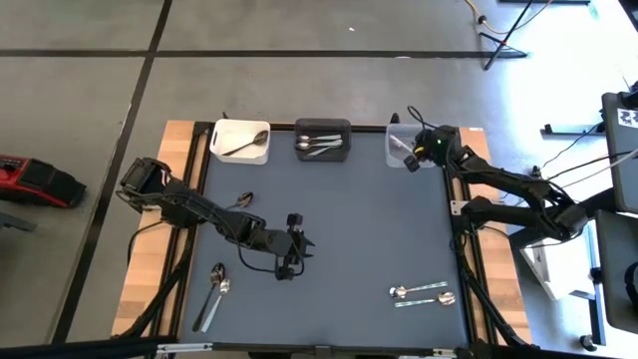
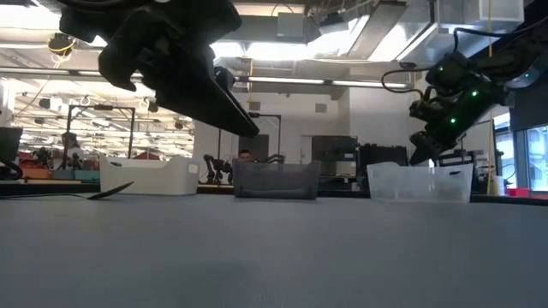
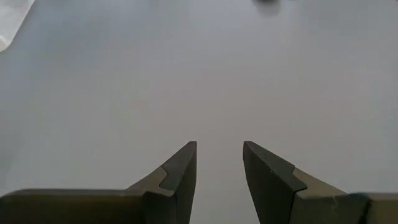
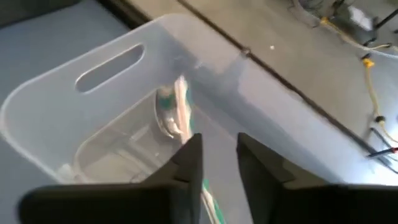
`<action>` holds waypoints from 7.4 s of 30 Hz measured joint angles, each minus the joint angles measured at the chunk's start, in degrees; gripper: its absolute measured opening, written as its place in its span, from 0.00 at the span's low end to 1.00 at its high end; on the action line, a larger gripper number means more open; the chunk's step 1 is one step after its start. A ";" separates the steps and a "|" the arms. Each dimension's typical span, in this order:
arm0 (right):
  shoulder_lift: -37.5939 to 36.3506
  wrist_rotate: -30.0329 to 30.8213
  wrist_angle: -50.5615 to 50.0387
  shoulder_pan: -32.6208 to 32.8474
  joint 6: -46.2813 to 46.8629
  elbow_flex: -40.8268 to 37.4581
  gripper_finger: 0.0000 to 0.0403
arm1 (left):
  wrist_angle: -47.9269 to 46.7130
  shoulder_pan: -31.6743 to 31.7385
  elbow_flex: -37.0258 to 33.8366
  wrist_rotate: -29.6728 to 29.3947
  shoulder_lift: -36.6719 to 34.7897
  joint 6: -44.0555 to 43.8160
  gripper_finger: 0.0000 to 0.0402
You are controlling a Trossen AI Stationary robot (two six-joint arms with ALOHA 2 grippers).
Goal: Sort silverware by color (type)
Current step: Put the bottom middle white and blue patterned spoon into the transparent bin, then put the top left black spoon into the white bin, then put the black spoon into the white bin
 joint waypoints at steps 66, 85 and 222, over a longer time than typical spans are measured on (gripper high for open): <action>2.05 -3.81 19.37 42.38 8.70 0.67 0.44 | -59.61 26.98 -11.80 6.36 -15.52 -23.71 0.04; 2.05 -3.79 19.91 42.36 8.67 0.67 0.44 | -61.80 28.70 11.62 -19.08 -15.70 -3.26 0.04; 6.27 10.08 30.81 76.85 10.07 0.71 0.44 | -67.68 -36.53 7.26 10.32 -2.77 -101.97 0.04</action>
